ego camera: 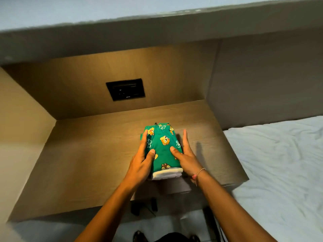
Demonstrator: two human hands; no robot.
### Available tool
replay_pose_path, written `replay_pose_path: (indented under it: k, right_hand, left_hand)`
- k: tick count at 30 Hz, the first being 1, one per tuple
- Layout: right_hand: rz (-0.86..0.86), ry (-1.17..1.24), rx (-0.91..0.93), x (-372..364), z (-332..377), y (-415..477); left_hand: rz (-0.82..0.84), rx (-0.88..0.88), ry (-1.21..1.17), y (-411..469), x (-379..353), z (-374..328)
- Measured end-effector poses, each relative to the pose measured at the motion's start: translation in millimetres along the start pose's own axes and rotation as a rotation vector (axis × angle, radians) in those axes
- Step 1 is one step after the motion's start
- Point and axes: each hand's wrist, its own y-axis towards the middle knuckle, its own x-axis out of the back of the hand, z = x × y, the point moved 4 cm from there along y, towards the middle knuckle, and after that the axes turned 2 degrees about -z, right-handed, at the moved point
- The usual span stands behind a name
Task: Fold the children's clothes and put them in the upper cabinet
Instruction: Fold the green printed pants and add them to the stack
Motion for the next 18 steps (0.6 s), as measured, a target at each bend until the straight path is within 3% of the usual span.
replay_pose_path:
  k: [8, 11, 15, 18]
  right_hand:
    - [0.181, -0.596, 0.161, -65.9, -32.4, 1.4]
    - [0.184, -0.575, 0.162, -70.0, -35.8, 2.2]
    - [0.188, -0.374, 0.128, -69.4, -29.1, -10.2]
    - [0.161, -0.378, 0.235, -68.6, -7.6, -35.8]
  left_hand:
    - [-0.070, 0.129, 0.104, -37.3, 47.9, 40.8]
    - [-0.085, 0.151, 0.079, -43.7, 48.7, 41.3]
    - [-0.075, 0.116, 0.082, -51.7, 44.4, 23.7]
    - [-0.058, 0.041, 0.065, -64.4, 43.6, 3.8]
